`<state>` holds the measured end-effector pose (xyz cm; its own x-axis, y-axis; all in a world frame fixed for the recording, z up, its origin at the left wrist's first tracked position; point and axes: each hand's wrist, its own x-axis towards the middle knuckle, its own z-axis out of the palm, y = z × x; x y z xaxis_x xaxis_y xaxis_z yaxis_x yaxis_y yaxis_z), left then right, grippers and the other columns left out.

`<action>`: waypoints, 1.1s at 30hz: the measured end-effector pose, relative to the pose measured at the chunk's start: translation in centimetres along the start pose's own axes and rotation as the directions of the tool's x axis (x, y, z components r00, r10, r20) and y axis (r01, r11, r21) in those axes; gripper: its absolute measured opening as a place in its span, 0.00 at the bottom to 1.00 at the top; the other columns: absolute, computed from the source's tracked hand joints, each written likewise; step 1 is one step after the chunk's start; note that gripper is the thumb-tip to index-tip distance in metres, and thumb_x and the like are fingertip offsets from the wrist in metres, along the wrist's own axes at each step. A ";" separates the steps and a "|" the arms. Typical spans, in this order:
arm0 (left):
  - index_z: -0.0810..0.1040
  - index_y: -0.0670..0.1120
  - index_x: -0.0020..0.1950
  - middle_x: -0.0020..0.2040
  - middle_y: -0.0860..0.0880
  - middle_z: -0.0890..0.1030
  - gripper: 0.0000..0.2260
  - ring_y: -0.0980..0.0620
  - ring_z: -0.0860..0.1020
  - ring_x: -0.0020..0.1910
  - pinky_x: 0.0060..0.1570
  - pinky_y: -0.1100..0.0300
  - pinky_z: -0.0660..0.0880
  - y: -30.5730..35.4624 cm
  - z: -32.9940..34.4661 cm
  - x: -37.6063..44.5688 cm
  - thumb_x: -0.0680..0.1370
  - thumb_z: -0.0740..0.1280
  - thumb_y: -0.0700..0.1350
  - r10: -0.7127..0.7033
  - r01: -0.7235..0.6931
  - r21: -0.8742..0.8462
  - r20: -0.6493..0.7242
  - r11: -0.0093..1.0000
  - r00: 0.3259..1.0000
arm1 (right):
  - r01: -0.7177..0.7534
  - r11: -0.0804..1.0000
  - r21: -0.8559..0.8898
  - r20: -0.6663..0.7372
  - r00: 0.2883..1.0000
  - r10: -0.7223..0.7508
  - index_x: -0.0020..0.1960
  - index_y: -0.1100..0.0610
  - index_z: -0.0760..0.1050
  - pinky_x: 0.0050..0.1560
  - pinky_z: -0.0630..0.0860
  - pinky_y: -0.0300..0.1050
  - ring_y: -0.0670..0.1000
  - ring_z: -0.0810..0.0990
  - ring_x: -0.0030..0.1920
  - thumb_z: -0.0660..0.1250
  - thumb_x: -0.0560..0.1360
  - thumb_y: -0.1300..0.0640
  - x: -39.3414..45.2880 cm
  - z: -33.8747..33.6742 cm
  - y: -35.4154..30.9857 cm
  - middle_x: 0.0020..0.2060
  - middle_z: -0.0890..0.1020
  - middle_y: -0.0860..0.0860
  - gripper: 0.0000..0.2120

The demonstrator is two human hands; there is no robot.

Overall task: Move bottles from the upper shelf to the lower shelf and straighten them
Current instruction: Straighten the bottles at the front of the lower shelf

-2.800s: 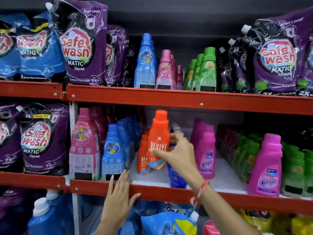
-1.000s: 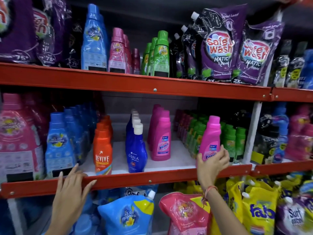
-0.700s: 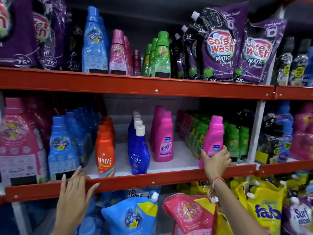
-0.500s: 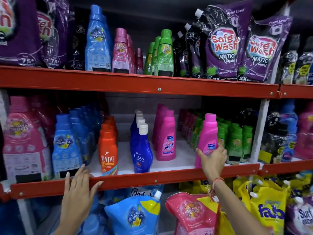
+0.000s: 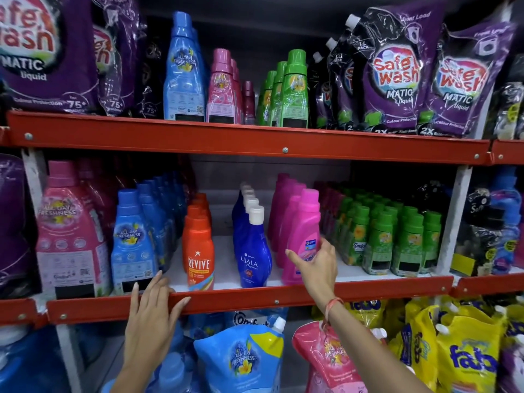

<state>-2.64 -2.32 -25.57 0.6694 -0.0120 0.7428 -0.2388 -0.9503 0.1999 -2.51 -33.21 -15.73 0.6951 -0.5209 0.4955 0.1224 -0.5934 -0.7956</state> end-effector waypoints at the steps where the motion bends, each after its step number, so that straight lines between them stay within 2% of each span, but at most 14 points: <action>1: 0.76 0.39 0.55 0.59 0.41 0.81 0.32 0.47 0.68 0.69 0.74 0.46 0.54 0.0 0.0 0.0 0.80 0.46 0.64 -0.003 0.003 0.003 0.010 1.000 1.000 | 0.001 1.000 -0.006 0.002 1.000 -0.001 0.65 0.64 0.69 0.61 0.73 0.54 0.60 0.74 0.61 0.77 0.65 0.44 -0.1 0.1 -0.1 0.58 0.75 0.59 0.37; 9: 0.76 0.41 0.57 0.63 0.44 0.79 0.30 0.49 0.67 0.71 0.76 0.53 0.45 0.3 -0.3 0.0 0.80 0.46 0.63 -0.040 0.041 -0.020 0.063 0.999 0.997 | 0.024 0.998 -0.050 0.053 0.998 -0.021 0.68 0.64 0.65 0.62 0.72 0.53 0.60 0.72 0.63 0.75 0.67 0.43 -0.3 0.0 0.2 0.60 0.74 0.60 0.39; 12: 0.77 0.42 0.56 0.64 0.44 0.78 0.30 0.48 0.67 0.72 0.76 0.54 0.44 0.3 -0.6 -0.1 0.81 0.45 0.62 -0.039 0.043 -0.033 0.092 0.999 0.995 | 0.042 0.996 -0.076 0.046 0.998 -0.038 0.73 0.64 0.61 0.66 0.69 0.55 0.60 0.68 0.68 0.73 0.69 0.44 -0.7 -0.4 -0.4 0.66 0.70 0.61 0.42; 15: 0.77 0.42 0.58 0.66 0.44 0.77 0.29 0.48 0.69 0.71 0.76 0.52 0.50 0.8 -1.0 -0.2 0.81 0.46 0.61 -0.056 0.064 -0.112 0.074 0.992 0.996 | 0.183 0.983 0.034 -0.134 0.975 -0.177 0.70 0.58 0.65 0.62 0.69 0.48 0.54 0.68 0.64 0.70 0.73 0.48 -2.3 -0.9 -2.7 0.64 0.71 0.55 0.30; 17: 0.75 0.42 0.62 0.67 0.46 0.76 0.27 0.48 0.71 0.68 0.72 0.53 0.60 2.0 -2.0 0.2 0.82 0.48 0.61 -0.127 0.138 -0.245 0.060 0.960 0.990 | 0.294 0.937 0.189 -0.168 0.950 -0.264 0.65 0.54 0.70 0.56 0.71 0.41 0.49 0.72 0.57 0.68 0.75 0.52 -3.9 -1.0 -4.9 0.58 0.73 0.50 0.20; 19: 0.73 0.43 0.66 0.66 0.47 0.75 0.24 0.50 0.73 0.64 0.63 0.57 0.66 3.4 -3.1 1.0 0.81 0.51 0.58 -0.211 0.216 -0.393 0.056 0.894 0.976 | 0.282 0.881 0.379 -0.018 0.954 -0.298 0.60 0.54 0.73 0.50 0.75 0.35 0.44 0.77 0.51 0.68 0.76 0.55 -5.5 -0.3 -6.8 0.53 0.78 0.49 0.13; 22: 0.74 0.45 0.64 0.61 0.48 0.77 0.22 0.45 0.74 0.63 0.55 0.58 0.64 5.4 -4.8 2.7 0.81 0.50 0.57 -0.314 0.309 -0.544 0.087 0.780 0.945 | 0.076 0.883 0.463 0.362 0.893 -0.267 0.62 0.56 0.75 0.49 0.75 0.28 0.34 0.79 0.48 0.66 0.78 0.53 -7.7 1.7 -8.3 0.54 0.81 0.49 0.14; 24: 0.75 0.51 0.56 0.60 0.41 0.79 0.20 0.40 0.74 0.64 0.55 0.57 0.63 5.9 -5.2 3.8 0.81 0.47 0.59 -0.391 0.439 -0.616 0.221 0.654 0.893 | -0.089 0.913 0.398 0.545 0.824 -0.157 0.61 0.55 0.76 0.58 0.75 0.35 0.37 0.79 0.51 0.62 0.79 0.47 -8.4 3.2 -8.5 0.54 0.82 0.48 0.16; 25: 0.76 0.53 0.56 0.63 0.39 0.78 0.23 0.40 0.73 0.65 0.58 0.56 0.64 5.8 -5.4 4.2 0.80 0.46 0.63 -0.396 0.490 -0.641 0.300 0.590 0.868 | -0.169 0.918 0.360 0.610 0.787 -0.094 0.54 0.53 0.79 0.58 0.76 0.40 0.41 0.80 0.49 0.60 0.79 0.45 -8.5 4.1 -8.4 0.48 0.84 0.45 0.14; 27: 0.77 0.54 0.59 0.60 0.44 0.80 0.37 0.44 0.75 0.64 0.64 0.52 0.66 5.1 -5.0 4.8 0.71 0.42 0.76 -0.345 0.529 -0.671 0.401 0.520 0.848 | -0.286 0.915 0.284 0.692 0.722 0.011 0.37 0.51 0.76 0.48 0.75 0.40 0.43 0.78 0.40 0.58 0.78 0.41 -8.3 5.7 -8.3 0.30 0.82 0.39 0.20; 28: 0.77 0.57 0.55 0.55 0.48 0.81 0.39 0.47 0.76 0.61 0.64 0.52 0.67 4.9 -4.9 5.0 0.67 0.40 0.80 -0.315 0.536 -0.679 0.434 0.502 0.844 | -0.329 0.909 0.256 0.710 0.702 0.054 0.36 0.54 0.77 0.49 0.75 0.41 0.45 0.79 0.40 0.58 0.75 0.35 -8.2 6.8 -8.1 0.30 0.83 0.40 0.24; 30: 0.75 0.60 0.56 0.54 0.53 0.81 0.38 0.51 0.76 0.60 0.67 0.50 0.67 4.9 -4.9 5.1 0.66 0.39 0.80 -0.261 0.534 -0.689 0.469 0.490 0.844 | -0.401 0.880 0.254 0.726 0.680 0.100 0.46 0.58 0.82 0.60 0.77 0.50 0.50 0.84 0.48 0.57 0.65 0.26 -7.5 8.8 -7.4 0.43 0.87 0.49 0.37; 32: 0.74 0.62 0.61 0.60 0.51 0.80 0.38 0.51 0.75 0.63 0.71 0.48 0.65 4.7 -4.8 5.0 0.68 0.38 0.79 -0.243 0.527 -0.693 0.473 0.492 0.847 | -0.429 0.864 0.265 0.736 0.668 0.106 0.51 0.58 0.82 0.63 0.76 0.53 0.53 0.84 0.51 0.57 0.59 0.24 -6.8 10.3 -6.6 0.47 0.87 0.54 0.42; 33: 0.74 0.65 0.59 0.61 0.51 0.80 0.36 0.51 0.75 0.64 0.71 0.47 0.65 4.4 -4.7 4.8 0.67 0.38 0.79 -0.240 0.517 -0.697 0.462 0.498 0.854 | -0.439 0.863 0.250 0.748 0.653 0.116 0.53 0.58 0.82 0.62 0.77 0.53 0.53 0.85 0.51 0.58 0.59 0.23 -6.8 10.1 -6.8 0.48 0.87 0.54 0.43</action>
<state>-3.75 -5.13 -18.14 0.9539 0.0737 0.2910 -0.2630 -0.2623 0.9285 -0.87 -19.43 -17.17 0.9983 0.0501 -0.0297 -0.0229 -0.1300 -0.9913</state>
